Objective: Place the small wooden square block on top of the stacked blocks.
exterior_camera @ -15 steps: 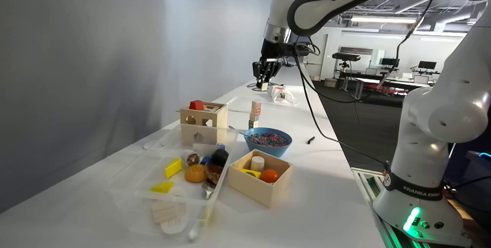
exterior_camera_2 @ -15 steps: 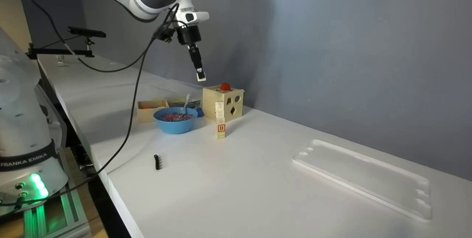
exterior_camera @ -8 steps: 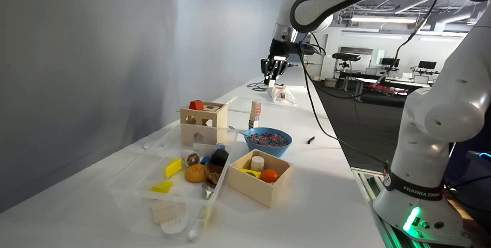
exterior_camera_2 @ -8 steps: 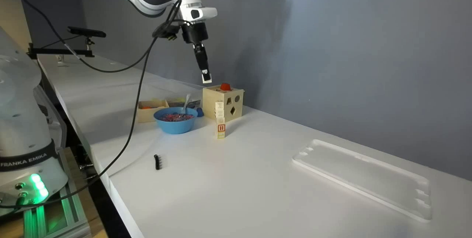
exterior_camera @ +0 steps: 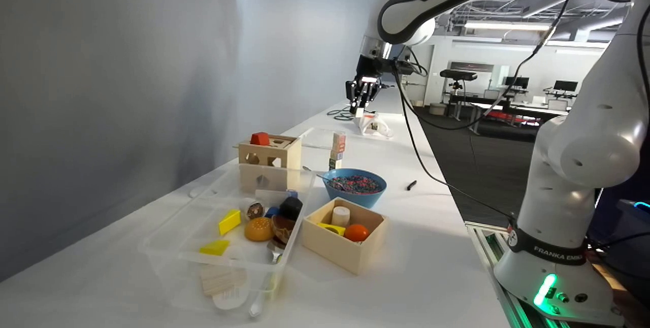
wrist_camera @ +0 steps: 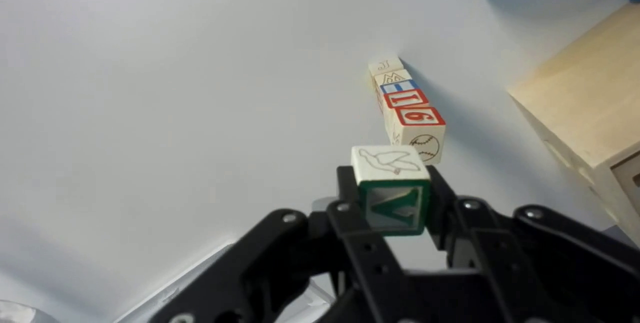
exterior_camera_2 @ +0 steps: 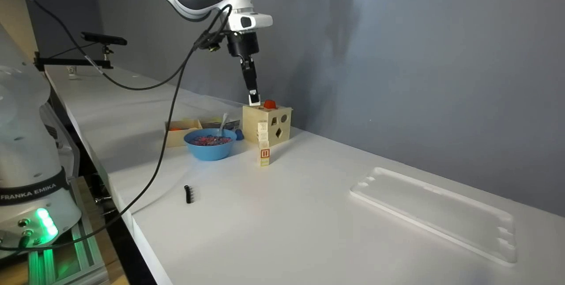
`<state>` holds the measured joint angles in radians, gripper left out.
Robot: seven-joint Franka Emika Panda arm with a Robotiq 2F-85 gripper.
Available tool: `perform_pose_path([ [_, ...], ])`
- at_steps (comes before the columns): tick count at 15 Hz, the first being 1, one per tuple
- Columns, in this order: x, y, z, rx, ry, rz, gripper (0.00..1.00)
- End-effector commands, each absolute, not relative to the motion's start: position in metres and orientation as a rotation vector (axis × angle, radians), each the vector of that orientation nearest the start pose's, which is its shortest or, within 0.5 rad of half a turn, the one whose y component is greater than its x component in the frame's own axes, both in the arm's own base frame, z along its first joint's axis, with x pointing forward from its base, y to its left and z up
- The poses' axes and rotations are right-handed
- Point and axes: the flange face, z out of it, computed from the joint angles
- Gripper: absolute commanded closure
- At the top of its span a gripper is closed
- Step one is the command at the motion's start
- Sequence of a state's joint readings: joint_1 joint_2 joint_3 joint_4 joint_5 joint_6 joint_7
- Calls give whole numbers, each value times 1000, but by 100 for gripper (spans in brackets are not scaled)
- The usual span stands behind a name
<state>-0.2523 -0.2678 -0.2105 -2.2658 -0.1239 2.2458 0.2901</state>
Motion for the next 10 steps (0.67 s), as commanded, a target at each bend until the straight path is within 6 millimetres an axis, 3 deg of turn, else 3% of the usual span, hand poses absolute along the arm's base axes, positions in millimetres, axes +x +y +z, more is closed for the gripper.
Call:
perform_pose_path([
  [1,463,-235,489,-3013,1040,-316,91],
  [2,468,-231,489,-3025,1058,-320,91],
  [3,453,-232,487,-3023,1056,-351,66],
  [5,463,-231,484,-3033,1047,-343,66],
  [6,466,-230,483,-3036,1044,-340,91],
  [10,477,-226,468,-3048,1024,-300,91],
])
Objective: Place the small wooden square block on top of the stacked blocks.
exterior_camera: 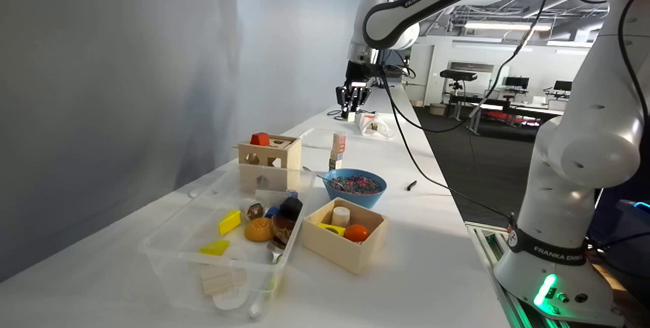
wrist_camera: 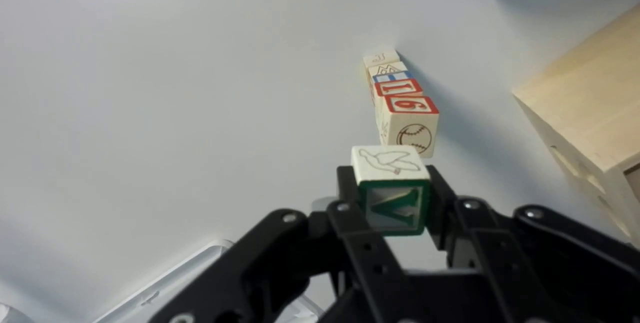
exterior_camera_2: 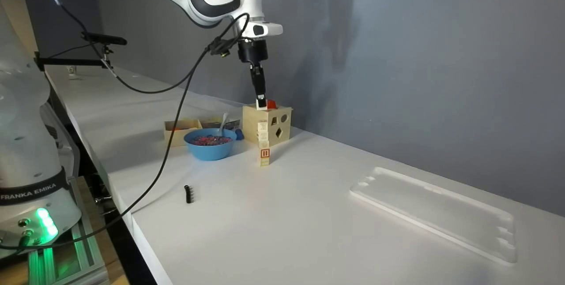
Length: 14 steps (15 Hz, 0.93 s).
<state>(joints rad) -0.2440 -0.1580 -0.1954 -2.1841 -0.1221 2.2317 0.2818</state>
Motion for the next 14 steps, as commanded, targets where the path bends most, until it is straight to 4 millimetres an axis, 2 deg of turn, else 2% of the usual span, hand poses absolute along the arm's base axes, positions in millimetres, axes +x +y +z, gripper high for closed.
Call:
perform_pose_path([
  [1,478,-225,465,-3052,1021,-295,91],
  [12,488,-214,458,-3086,1072,-304,91],
  [13,483,-215,457,-3090,1046,-284,66],
  [14,483,-215,457,-3089,1049,-284,66],
])
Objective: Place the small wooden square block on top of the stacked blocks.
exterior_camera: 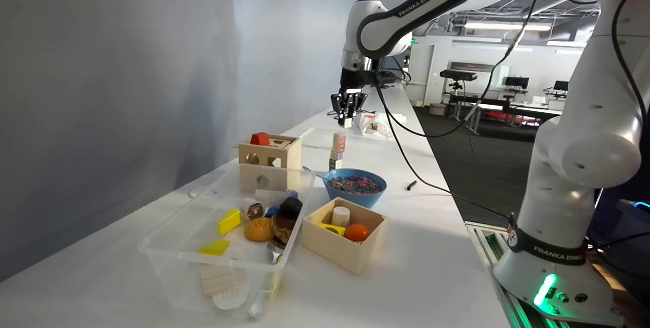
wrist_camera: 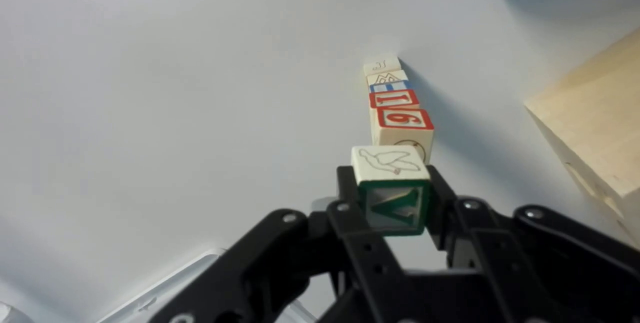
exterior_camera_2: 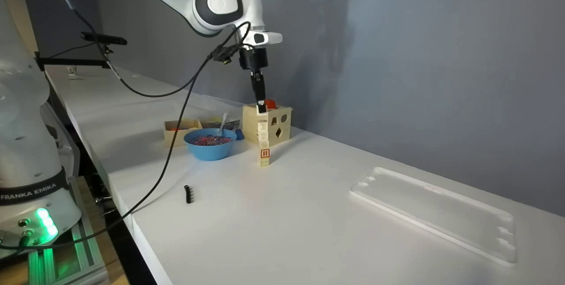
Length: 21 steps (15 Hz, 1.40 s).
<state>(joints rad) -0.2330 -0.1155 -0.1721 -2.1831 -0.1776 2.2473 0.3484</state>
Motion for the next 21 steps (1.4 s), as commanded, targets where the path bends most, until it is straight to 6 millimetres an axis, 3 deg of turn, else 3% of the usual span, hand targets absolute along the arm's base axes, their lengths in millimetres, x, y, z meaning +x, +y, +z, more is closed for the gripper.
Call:
perform_pose_path([
  [1,483,-215,457,-3088,1050,-285,66],
  [10,483,-215,457,-3087,1053,-285,66],
  [11,483,-215,457,-3087,1053,-285,91],
  [21,477,-220,452,-3028,1104,-288,91],
])
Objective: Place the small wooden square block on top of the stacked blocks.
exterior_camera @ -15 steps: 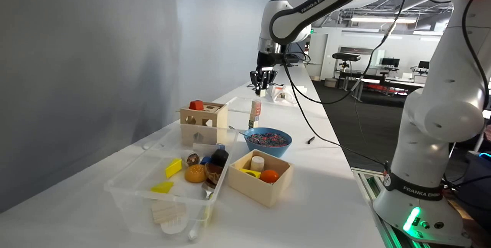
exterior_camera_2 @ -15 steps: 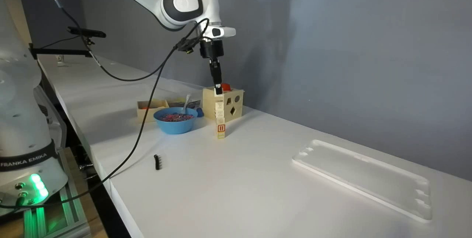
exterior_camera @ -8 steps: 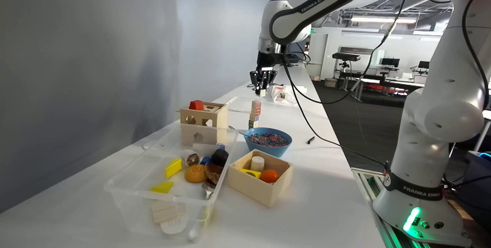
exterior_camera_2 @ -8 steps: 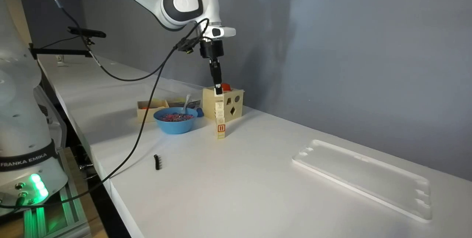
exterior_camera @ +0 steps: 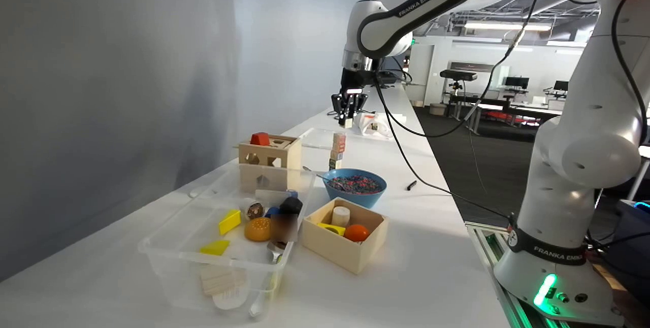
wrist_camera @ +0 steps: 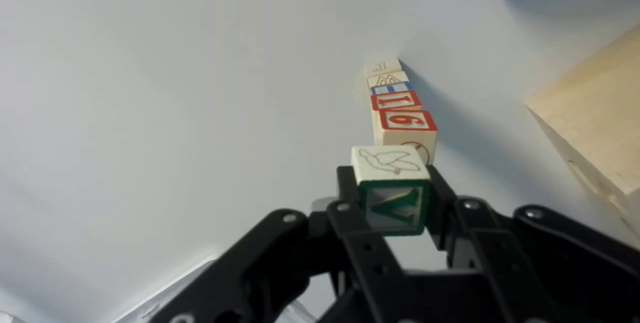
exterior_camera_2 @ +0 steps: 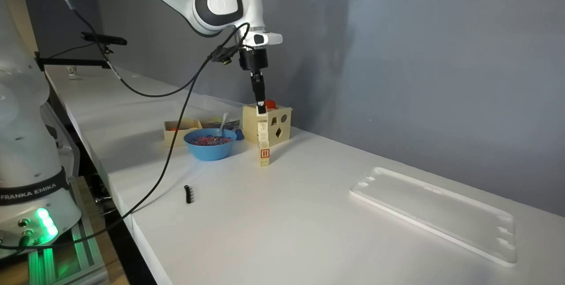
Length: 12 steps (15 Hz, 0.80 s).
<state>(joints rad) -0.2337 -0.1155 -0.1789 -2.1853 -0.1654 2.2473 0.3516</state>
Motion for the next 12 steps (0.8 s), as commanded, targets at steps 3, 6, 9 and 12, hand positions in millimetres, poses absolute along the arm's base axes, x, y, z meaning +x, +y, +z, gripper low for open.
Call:
perform_pose_path([
  [3,476,-222,448,-3003,1125,-286,91],
  [6,476,-223,449,-2993,1133,-298,91],
  [9,481,-223,450,-2989,1129,-331,91],
  [12,485,-223,447,-2990,1126,-329,91],
])
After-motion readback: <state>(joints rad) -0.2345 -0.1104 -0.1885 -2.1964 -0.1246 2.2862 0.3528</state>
